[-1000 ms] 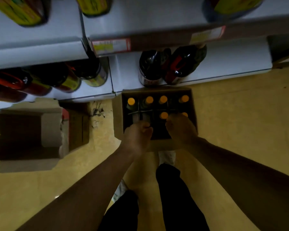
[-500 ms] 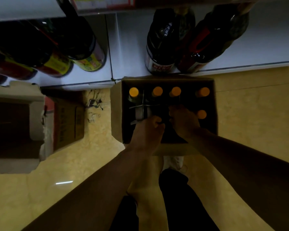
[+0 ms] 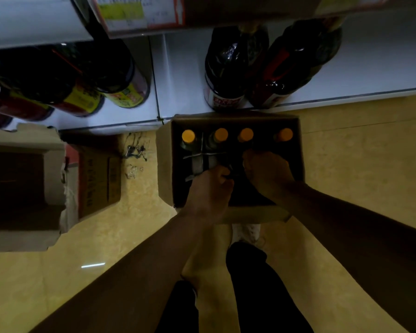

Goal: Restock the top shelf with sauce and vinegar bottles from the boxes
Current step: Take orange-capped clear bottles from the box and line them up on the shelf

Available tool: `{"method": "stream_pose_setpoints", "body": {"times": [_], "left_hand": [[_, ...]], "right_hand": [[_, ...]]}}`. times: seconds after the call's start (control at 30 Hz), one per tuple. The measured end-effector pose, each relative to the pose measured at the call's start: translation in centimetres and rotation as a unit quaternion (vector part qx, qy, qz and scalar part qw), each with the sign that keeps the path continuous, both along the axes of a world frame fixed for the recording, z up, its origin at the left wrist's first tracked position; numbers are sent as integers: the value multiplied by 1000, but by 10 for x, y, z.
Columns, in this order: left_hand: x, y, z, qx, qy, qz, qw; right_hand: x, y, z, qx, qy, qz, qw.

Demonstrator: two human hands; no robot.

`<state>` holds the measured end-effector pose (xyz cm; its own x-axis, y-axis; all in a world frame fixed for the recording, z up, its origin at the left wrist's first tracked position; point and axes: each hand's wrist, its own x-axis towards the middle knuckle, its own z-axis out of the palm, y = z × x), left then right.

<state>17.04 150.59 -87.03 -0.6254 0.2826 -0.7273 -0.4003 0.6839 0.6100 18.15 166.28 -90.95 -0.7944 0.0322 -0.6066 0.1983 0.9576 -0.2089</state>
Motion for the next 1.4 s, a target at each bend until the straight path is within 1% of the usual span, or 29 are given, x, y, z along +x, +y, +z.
{"method": "stream_pose_setpoints", "body": {"times": [0.1, 0.3, 0.43, 0.6, 0.73, 0.83, 0.93, 1.0, 1.07, 1.17, 1.4], "left_hand": [[1, 2, 16, 6, 10, -12, 1000], [-6, 7, 66, 42, 58, -37, 997], [-19, 10, 106, 70, 105, -67, 990], [-33, 13, 167, 135, 173, -98, 971], [-43, 10, 231, 177, 209, -111, 955], [-50, 6, 285, 203, 227, -116, 945], [-52, 2, 341, 239, 255, -110, 931], [-55, -3, 372, 240, 268, -109, 927], [-59, -8, 405, 239, 285, -115, 921], [-61, -17, 461, 255, 323, -126, 902], [-58, -34, 577, 287, 337, -132, 887]], "right_hand": [[-3, 2, 35, -6, 18, -17, 1000], [-10, -2, 126, 16, 23, 25, 999], [-18, -5, 191, 49, 84, 66, 993], [-26, -7, 278, 38, 136, 86, 986], [-36, -11, 353, 44, 166, 74, 982], [-42, -17, 408, 30, 179, 59, 982], [-42, -25, 463, 19, 216, 46, 975], [-42, -30, 500, 14, 231, 40, 972], [-42, -33, 540, -4, 243, 31, 970], [-38, -39, 599, -39, 268, 13, 963], [-27, -51, 715, -102, 333, -11, 937]]}}
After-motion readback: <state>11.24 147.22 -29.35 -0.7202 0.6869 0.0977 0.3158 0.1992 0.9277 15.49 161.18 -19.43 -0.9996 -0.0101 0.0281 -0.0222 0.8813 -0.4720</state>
